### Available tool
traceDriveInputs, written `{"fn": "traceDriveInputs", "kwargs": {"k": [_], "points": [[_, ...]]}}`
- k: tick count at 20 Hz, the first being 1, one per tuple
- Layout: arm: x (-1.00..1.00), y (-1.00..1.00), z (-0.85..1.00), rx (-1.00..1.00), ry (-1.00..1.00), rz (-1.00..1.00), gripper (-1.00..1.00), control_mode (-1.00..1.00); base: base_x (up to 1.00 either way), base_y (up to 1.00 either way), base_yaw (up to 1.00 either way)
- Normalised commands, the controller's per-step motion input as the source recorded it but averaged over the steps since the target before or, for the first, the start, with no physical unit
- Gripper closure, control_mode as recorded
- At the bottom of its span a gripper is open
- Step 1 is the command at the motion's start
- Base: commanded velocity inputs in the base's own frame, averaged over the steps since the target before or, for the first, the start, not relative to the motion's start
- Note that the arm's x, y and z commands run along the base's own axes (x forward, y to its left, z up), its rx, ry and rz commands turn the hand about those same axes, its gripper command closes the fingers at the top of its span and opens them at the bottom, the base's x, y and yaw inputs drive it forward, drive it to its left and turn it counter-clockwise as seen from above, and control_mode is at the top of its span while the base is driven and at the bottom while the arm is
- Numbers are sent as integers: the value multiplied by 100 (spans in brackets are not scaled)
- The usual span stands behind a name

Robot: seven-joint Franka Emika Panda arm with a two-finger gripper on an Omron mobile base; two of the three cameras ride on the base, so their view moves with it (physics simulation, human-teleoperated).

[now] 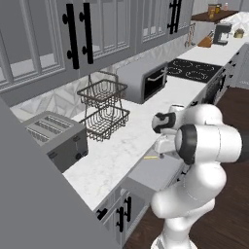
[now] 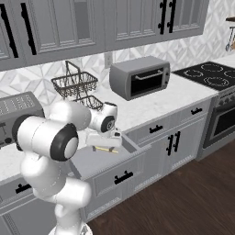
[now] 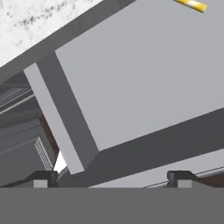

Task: Take a straw from the drawer in front and place it inside the glass cup on the dining counter.

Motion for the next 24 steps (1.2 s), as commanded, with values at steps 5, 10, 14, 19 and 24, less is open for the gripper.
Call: {"fn": "traceDriveInputs", "kwargs": {"k": [5,10,14,19,24], "points": [[0,-15,-30,0,0,12,-100,-100,0,0,0],[6,-11,-26,0,0,13,-100,-100,0,0,0],[0,-13,-20,0,0,13,-100,-100,0,0,0],[0,-11,-32,0,0,14,-100,-100,0,0,0],[0,-5,-36,0,0,12,-100,-100,0,0,0]]}}
